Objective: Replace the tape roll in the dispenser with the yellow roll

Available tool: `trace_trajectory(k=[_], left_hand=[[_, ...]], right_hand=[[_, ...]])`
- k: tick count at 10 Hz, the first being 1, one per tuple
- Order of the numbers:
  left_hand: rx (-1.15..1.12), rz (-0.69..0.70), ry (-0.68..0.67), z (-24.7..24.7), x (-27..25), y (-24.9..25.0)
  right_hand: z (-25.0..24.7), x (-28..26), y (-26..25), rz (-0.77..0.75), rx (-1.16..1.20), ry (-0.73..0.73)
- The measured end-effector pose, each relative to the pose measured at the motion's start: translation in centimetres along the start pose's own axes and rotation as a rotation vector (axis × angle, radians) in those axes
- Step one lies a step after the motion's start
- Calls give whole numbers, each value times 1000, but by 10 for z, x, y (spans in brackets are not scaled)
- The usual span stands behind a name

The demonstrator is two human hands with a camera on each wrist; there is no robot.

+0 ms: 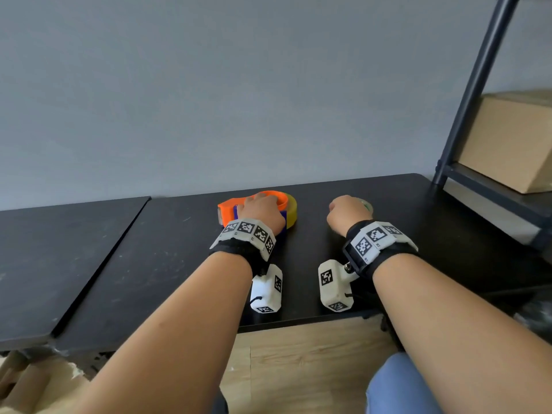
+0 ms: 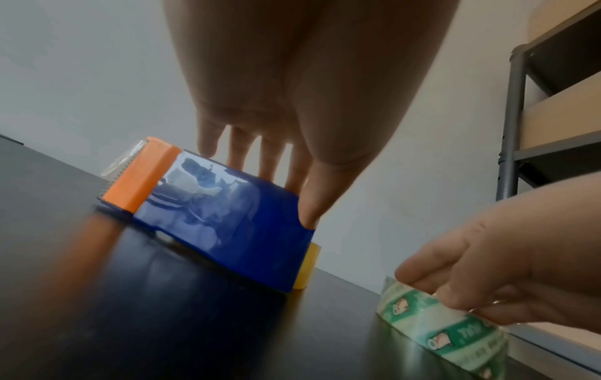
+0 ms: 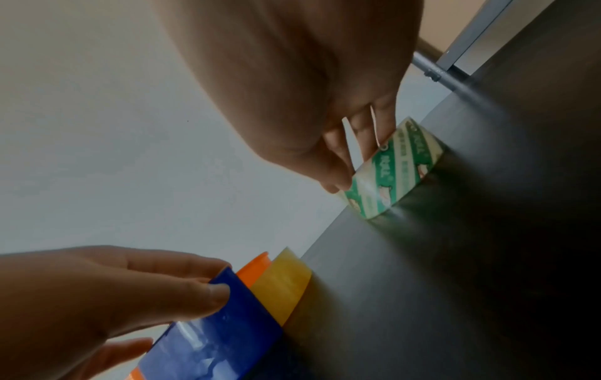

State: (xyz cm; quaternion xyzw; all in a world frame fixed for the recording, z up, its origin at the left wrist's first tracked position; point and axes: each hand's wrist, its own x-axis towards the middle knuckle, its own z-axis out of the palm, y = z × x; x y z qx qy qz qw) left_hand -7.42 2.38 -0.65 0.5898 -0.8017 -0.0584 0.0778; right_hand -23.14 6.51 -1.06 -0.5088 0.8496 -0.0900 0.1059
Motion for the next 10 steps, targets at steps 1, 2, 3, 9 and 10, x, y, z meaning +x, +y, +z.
trace_trajectory(k=[1, 2, 3, 9, 10], left_hand=[[-23, 4, 12, 1, 4, -6], [-36, 3, 20, 0, 4, -10], [-25, 20, 8, -1, 2, -13], [-57, -26, -20, -26, -19, -33], [-3, -70, -2, -30, -24, -42]], right_hand=[[3, 10, -11, -74, -57, -38], [5, 13, -19, -132, -65, -51], [7, 19, -30, -167, -61, -117], [-4, -22, -46, -240, 156, 58], [-10, -30, -52, -289, 159, 100]])
